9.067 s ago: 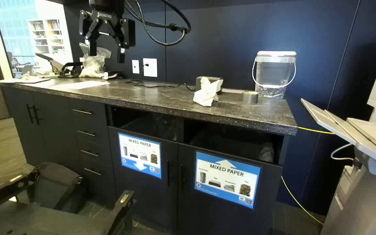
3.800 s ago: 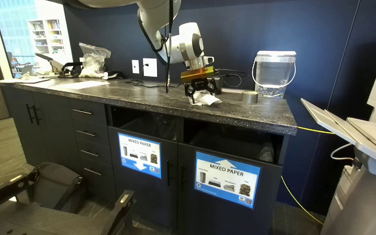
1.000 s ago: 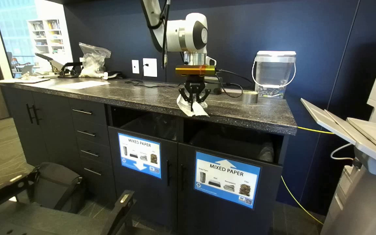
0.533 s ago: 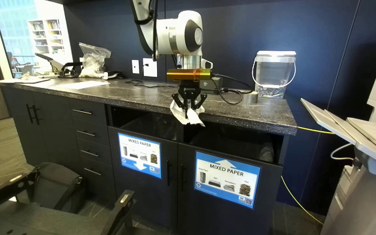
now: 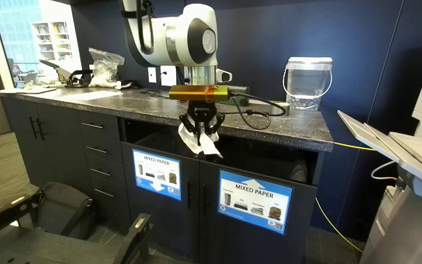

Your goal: Throw the paper on the table in the bin on the right

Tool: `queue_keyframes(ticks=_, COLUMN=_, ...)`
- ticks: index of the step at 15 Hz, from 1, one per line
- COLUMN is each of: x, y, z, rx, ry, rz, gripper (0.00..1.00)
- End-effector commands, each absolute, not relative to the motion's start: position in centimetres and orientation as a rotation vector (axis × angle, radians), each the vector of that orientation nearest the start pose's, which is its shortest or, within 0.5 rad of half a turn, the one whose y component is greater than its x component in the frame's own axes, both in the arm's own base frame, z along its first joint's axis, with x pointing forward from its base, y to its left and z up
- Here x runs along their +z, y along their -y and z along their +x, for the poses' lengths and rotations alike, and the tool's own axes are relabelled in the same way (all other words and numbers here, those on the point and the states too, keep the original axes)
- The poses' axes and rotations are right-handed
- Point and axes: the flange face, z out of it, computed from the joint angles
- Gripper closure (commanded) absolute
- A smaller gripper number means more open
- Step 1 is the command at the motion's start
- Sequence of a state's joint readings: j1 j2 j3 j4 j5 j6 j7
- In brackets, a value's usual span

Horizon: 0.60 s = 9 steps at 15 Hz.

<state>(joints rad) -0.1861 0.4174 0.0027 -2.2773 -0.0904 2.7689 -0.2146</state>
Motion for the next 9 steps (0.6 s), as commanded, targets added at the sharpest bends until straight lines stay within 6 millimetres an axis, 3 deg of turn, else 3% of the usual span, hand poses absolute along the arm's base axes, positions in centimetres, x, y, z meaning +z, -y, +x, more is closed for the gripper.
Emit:
queue_keyframes(ticks=1, x=18.1, y=9.1, z=48.1, rx=-0.257, ry=0.267, rz=-3.151, gripper=0.82)
queue_keyframes(ticks=5, x=16.2, y=8.0, z=45.6, rx=-0.400, ry=0.353, rz=-3.085, gripper=0.83)
queue_keyframes(ticks=9, x=14.7, y=7.0, z=45.2, rx=-0.589, ry=0.407, rz=-2.988, gripper=0.83)
